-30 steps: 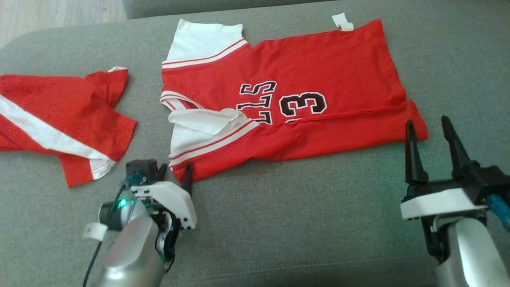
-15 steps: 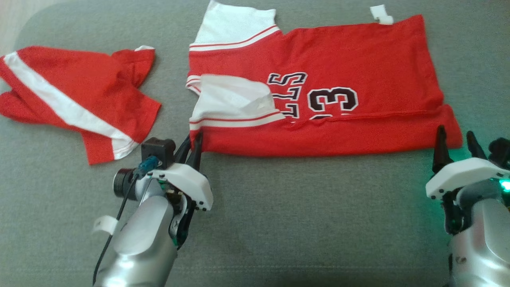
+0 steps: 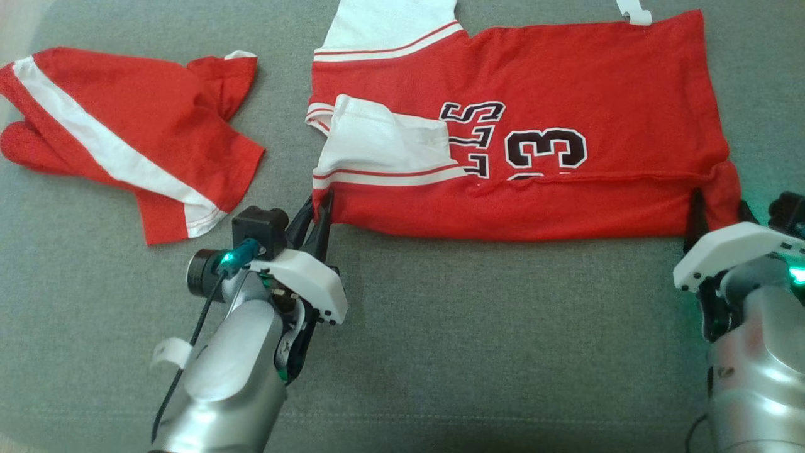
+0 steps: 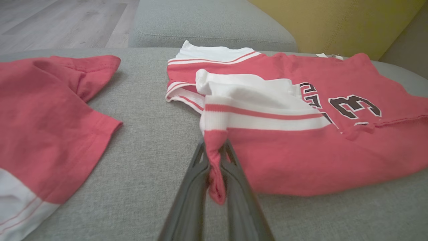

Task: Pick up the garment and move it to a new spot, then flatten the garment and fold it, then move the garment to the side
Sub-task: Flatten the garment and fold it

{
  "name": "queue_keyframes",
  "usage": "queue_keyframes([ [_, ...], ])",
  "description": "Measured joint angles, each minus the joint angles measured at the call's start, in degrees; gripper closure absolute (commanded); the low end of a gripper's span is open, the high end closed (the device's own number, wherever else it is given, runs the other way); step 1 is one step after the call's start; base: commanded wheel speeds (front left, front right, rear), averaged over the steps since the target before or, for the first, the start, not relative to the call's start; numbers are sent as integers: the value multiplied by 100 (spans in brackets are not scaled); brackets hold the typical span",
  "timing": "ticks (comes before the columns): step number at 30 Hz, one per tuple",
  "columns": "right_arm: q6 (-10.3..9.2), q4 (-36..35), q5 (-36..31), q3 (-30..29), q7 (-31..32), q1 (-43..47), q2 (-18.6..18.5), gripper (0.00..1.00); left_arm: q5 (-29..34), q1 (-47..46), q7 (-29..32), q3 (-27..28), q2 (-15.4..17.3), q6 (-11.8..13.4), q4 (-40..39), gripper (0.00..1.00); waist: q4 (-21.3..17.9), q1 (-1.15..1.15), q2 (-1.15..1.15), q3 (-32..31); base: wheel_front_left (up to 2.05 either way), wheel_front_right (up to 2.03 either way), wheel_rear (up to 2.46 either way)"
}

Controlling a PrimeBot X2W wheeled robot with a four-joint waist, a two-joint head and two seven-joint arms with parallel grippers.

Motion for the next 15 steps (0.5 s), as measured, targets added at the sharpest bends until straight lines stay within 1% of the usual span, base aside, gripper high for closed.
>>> queue_keyframes([
  [2,0,96,0,-8,-10,-77,-5,0,0,-1,0,1,11,1,-31,100,-8,0,0,23,0,0,0],
  [3,0,149,0,-8,-36,-122,-11,35,0,-1,-1,1,14,1,-32,100,-12,0,0,29,0,0,0],
  [4,0,191,0,-8,-51,-159,-12,87,-1,-1,-5,1,19,1,-32,100,-17,0,0,30,0,0,0],
  [5,0,237,0,-7,-53,-196,-12,100,-1,-1,-5,1,25,2,-32,100,-22,0,0,26,0,0,0],
  [15,0,544,21,36,-210,-150,7,100,-8,78,-5,-4,115,3,45,100,-92,0,0,-291,0,0,0],
])
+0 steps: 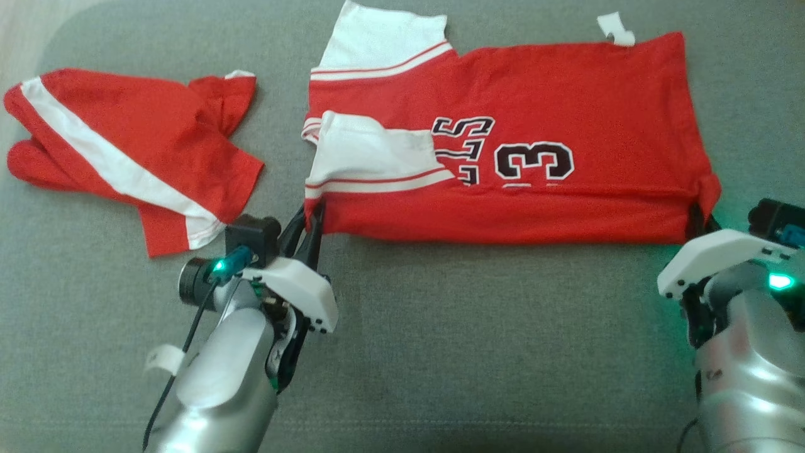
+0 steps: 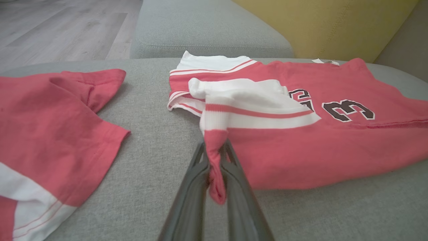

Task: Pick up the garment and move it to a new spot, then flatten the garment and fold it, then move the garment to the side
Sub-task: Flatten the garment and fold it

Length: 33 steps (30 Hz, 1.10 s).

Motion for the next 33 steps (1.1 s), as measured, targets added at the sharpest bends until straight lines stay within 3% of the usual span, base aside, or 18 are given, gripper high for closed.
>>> queue_keyframes([
  [13,0,-392,377,367,431,918,-5,100,-259,730,91,-37,131,-22,126,100,-131,0,0,-768,0,0,0],
  [22,1,-1592,764,599,1230,2099,-4,100,-361,1444,474,-202,286,-101,-152,100,-151,0,0,-1235,0,0,0],
  [28,1,-2448,895,693,1704,2647,23,100,-407,1625,656,-230,359,-1,-368,100,-177,0,0,-1244,0,0,0],
  [29,1,-2557,887,683,1726,2698,31,82,-405,1625,704,-246,363,5,-378,100,-184,0,0,-1236,0,0,0],
  [30,1,-2664,864,666,1725,2730,41,0,-404,1625,747,-269,368,16,-381,63,-193,0,0,-1228,0,0,0],
  [31,1,-2764,833,644,1725,2758,44,0,-403,1625,748,-289,370,65,-393,0,-200,0,0,-1218,0,0,0],
  [33,1,-2921,770,556,1719,2775,40,0,-402,1625,747,-290,417,138,-400,0,-218,0,0,-1193,0,0,0],
])
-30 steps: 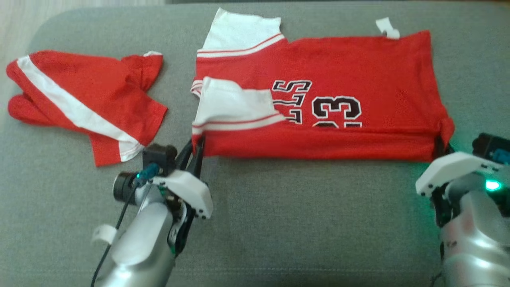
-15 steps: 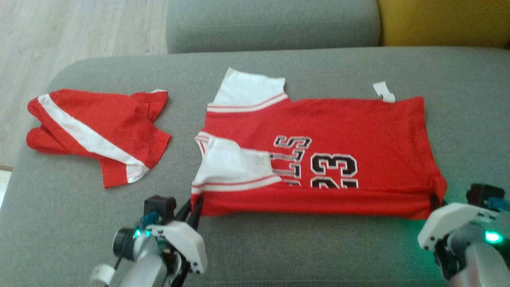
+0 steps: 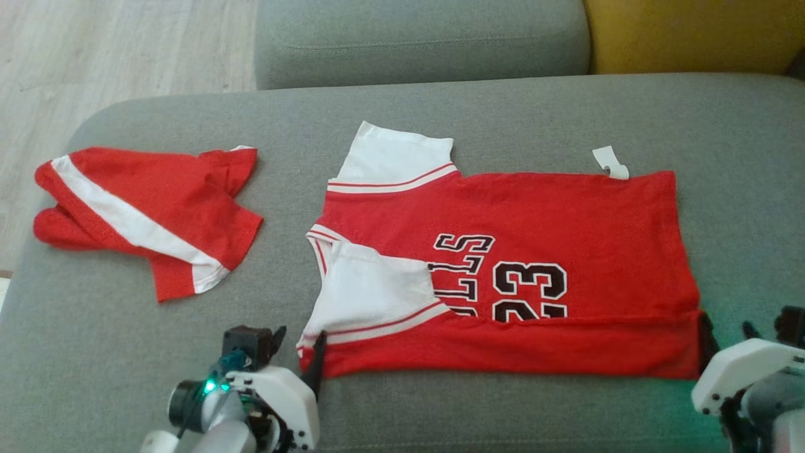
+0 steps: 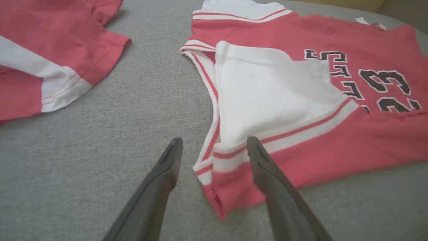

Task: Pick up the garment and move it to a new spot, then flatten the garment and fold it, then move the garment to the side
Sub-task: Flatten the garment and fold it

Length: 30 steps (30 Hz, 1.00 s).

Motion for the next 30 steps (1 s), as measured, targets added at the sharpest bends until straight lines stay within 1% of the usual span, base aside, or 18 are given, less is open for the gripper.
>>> queue_keyframes([
  [5,0,-290,-144,-48,-147,-6,0,0,0,-7,-37,71,113,73,-86,0,-50,0,0,82,0,0,0],
  [9,0,-432,-146,41,-492,-81,1,0,-1,-53,-263,166,174,145,-296,0,-107,0,0,178,0,0,0],
  [10,0,-463,-172,86,-691,-230,0,0,0,-161,-375,234,208,145,-450,0,-149,0,0,245,0,0,0],
  [15,0,-548,-170,386,-1106,-765,-1,0,15,-826,-475,366,390,92,-799,0,-299,0,0,481,0,0,0],
  [18,0,-582,-170,577,-1265,-1073,-7,0,71,-1324,-247,330,527,-91,-850,0,-412,0,0,670,0,0,0],
  [19,0,-606,-170,695,-1319,-1272,-9,0,90,-1724,5,327,606,-250,-832,0,-488,0,0,824,0,0,0],
  [22,0,-647,-191,869,-1344,-1616,-12,0,82,-2445,492,274,755,-571,-627,0,-605,0,0,1089,0,0,0],
  [25,0,-747,-259,896,-1367,-2031,-15,0,-30,-3260,991,285,870,-827,-240,0,-719,0,0,1389,0,0,0],
  [28,0,-800,-278,983,-1363,-2481,-20,0,-557,-3936,1558,308,882,-988,191,0,-842,0,0,1694,0,0,0],
  [30,0,-835,-279,1090,-1357,-2712,-21,0,-584,-4276,1824,120,1013,-1005,399,0,-933,1,0,1887,0,0,0],
])
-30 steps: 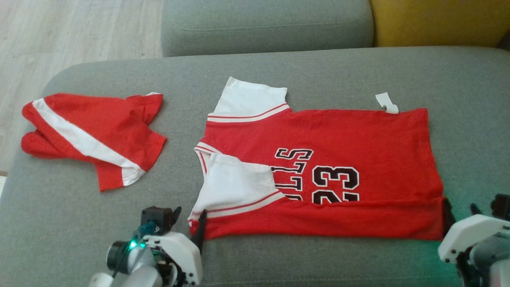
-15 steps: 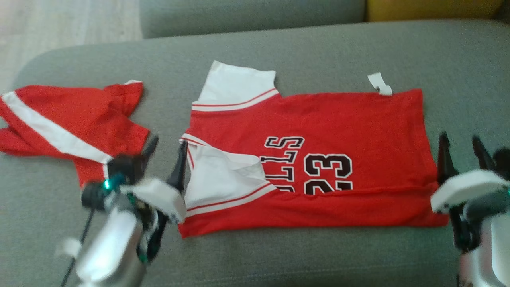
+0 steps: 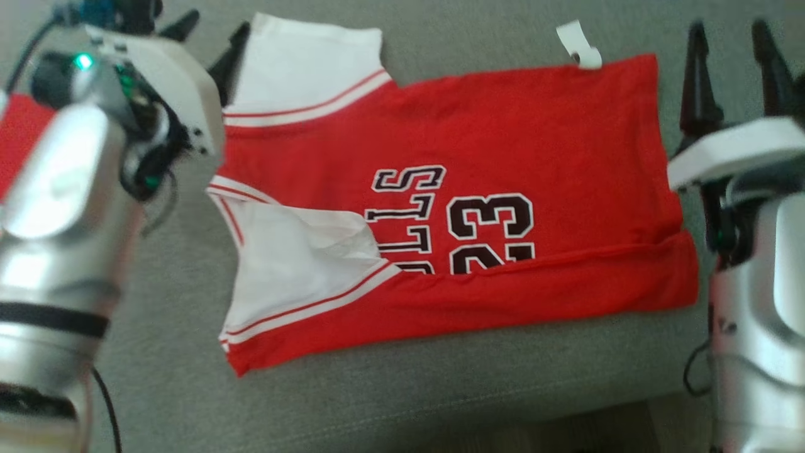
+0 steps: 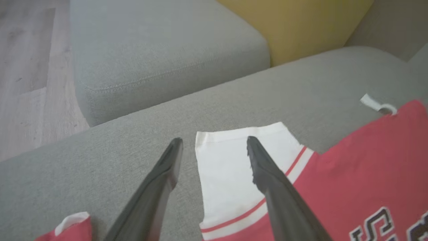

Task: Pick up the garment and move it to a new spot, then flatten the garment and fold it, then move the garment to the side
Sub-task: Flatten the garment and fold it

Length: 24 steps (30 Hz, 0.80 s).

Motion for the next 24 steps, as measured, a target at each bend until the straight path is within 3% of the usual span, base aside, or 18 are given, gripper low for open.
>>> queue_keyframes([
  [7,0,-71,24,203,0,-261,-5,0,-178,-637,316,-764,426,-36,458,0,-281,0,0,490,0,0,0],
  [15,0,-134,171,560,-10,-386,-8,0,-511,-1119,175,-1330,772,-43,1005,0,-628,0,0,875,0,0,0],
  [24,0,-168,289,648,-86,-479,-8,0,-683,-1568,4,-1748,879,-43,1448,0,-888,0,0,1167,0,0,0],
])
